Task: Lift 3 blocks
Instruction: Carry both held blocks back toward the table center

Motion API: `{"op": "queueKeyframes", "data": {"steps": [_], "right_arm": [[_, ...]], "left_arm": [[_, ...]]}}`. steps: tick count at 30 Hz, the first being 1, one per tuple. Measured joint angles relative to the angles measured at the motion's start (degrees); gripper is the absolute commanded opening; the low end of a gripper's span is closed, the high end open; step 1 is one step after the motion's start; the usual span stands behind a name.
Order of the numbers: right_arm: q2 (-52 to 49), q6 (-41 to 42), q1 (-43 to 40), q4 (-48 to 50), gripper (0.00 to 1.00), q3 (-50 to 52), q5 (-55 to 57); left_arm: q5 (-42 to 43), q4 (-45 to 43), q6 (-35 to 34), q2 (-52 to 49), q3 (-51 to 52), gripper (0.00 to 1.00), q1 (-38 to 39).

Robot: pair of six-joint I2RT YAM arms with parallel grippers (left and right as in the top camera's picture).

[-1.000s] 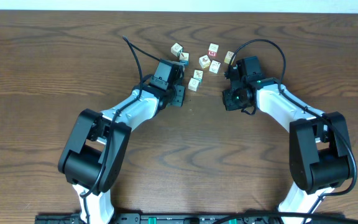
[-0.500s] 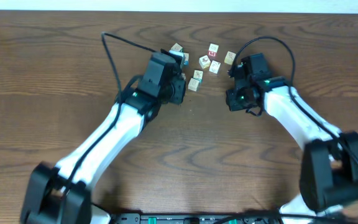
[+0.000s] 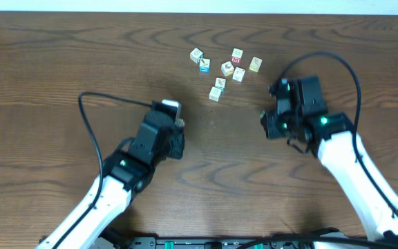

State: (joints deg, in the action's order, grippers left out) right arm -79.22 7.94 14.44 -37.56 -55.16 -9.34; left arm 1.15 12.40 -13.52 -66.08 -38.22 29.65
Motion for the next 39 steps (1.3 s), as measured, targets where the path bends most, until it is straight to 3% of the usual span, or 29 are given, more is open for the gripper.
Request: {"op": "queueKeyframes", "data": {"steps": [5,9,24,39], "right_arm": [[2.8,3.85,2.64,8.87,0.01,11.5,-1.27],[2.14,5.88,5.75,11.54,0.01,15.02,-1.57],[-5.44,10.64,7.96,16.37,0.01,15.06,1.79],[-7.82,11.15,7.96,18.73,0.01,15.06,-1.18]], "left_arm": [[0.39,-4.74,-4.55,0.28,4.33,0.08,3.19],[0.42,-9.11,-7.91,-3.34,5.03,0.08,6.45],[-0.17,-16.79,-20.81,-19.91,5.05,0.07,8.85],[1.51,-20.39,-24.46,-20.81,5.05,0.08,14.51]]}}
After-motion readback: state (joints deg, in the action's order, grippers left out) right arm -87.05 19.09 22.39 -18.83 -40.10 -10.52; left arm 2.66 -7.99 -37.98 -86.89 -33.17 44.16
